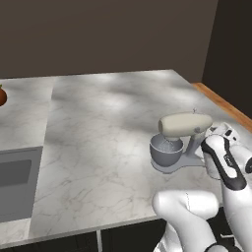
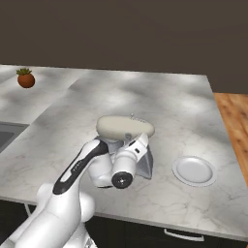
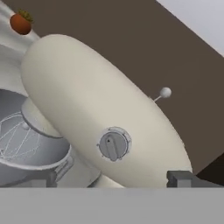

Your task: Add butter and sugar cubes to the stand mixer bowl and then turn on the stand mixer to begin making frosting.

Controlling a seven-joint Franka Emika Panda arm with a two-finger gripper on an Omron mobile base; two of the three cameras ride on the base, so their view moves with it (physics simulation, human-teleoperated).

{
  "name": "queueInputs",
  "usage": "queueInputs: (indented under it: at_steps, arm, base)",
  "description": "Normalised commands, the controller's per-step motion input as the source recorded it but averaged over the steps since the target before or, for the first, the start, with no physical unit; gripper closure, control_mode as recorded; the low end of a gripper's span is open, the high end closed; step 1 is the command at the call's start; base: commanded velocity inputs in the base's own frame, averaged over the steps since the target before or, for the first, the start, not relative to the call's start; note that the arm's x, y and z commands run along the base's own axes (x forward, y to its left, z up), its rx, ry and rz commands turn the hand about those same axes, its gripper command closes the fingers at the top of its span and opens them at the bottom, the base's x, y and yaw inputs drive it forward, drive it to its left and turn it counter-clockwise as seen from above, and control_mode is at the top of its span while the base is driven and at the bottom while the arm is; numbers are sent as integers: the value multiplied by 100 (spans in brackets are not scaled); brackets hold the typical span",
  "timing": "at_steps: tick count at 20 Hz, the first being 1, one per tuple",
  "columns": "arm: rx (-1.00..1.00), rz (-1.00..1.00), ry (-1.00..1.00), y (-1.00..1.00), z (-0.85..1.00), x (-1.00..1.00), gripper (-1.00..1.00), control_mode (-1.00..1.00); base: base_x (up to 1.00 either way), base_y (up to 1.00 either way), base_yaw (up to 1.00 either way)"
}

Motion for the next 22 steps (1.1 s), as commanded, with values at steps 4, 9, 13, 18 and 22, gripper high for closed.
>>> queueInputs:
  at_steps: [4,9,13,18,22]
  arm:
    - [-18,-4,-1,7,0,11,-100,-100]
    - [-10,0,-3,9,0,-2,-100,-100]
    - [-11,0,-2,37,0,0,-100,-100]
    - [-11,0,0,41,-4,11,-100,-100]
    - [-6,0,-1,25,-18,0,-100,-100]
  base:
    - [0,0,0]
    - [0,0,0]
    - [0,0,0]
    - [0,0,0]
    - [0,0,0]
